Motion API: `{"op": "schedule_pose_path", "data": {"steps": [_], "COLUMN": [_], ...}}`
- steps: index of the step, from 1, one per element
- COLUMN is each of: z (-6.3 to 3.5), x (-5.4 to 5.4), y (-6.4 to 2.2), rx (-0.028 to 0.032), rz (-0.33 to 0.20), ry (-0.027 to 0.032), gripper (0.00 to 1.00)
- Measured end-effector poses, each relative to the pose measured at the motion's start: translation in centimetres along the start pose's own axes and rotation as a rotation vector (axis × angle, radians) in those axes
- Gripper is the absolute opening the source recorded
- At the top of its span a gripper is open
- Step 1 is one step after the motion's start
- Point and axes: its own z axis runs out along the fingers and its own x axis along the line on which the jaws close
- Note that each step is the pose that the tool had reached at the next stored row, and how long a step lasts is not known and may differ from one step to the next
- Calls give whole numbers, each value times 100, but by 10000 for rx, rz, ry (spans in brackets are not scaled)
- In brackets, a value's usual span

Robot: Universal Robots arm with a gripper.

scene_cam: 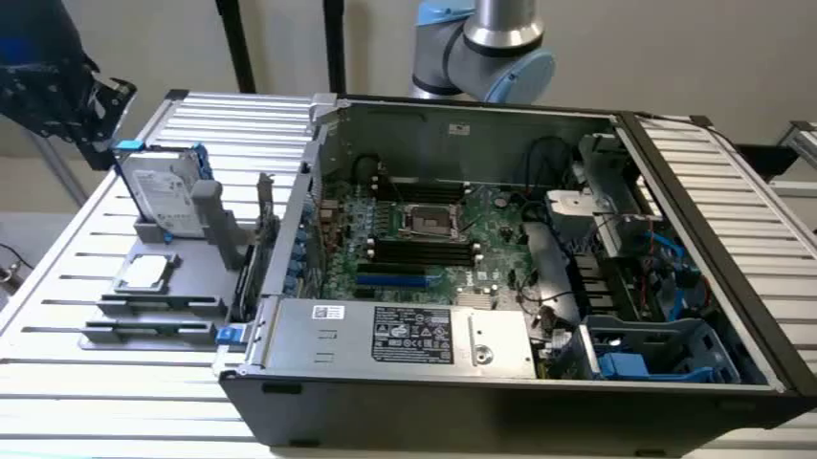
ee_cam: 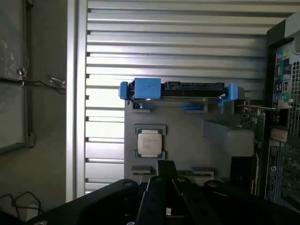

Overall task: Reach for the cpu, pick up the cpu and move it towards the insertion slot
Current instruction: 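Pick up the cpu and move it towards the insertion slot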

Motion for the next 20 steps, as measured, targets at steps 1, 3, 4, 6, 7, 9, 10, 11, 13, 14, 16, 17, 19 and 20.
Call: {"op": "schedule_pose_path", "data": {"steps": [1, 3, 4, 6, 7, 9, 10, 11, 13, 14, 16, 17, 19, 20], "z": [0, 0, 0, 0, 0, 0, 0, 0, 0, 0, 0, 0, 0, 0], "x": [0, 0, 0, 0, 0, 0, 0, 0, 0, 0, 0, 0, 0, 0], "y": [0, 0, 0, 0, 0, 0, 0, 0, 0, 0, 0, 0, 0, 0], "rx": [0, -1, -1, -1, -1, -2, -2, -2, -3, -3, -3, -3, -4, -3], "rz": [0, 0, 0, 0, 0, 0, 0, 0, 0, 0, 0, 0, 0, 0], "ry": [0, 0, -1, 0, 0, 0, 0, 0, -1, 0, 0, 0, 0, 1], "gripper": [11, 11, 11, 11, 11, 11, 11, 11, 11, 11, 11, 11, 11, 11]}}
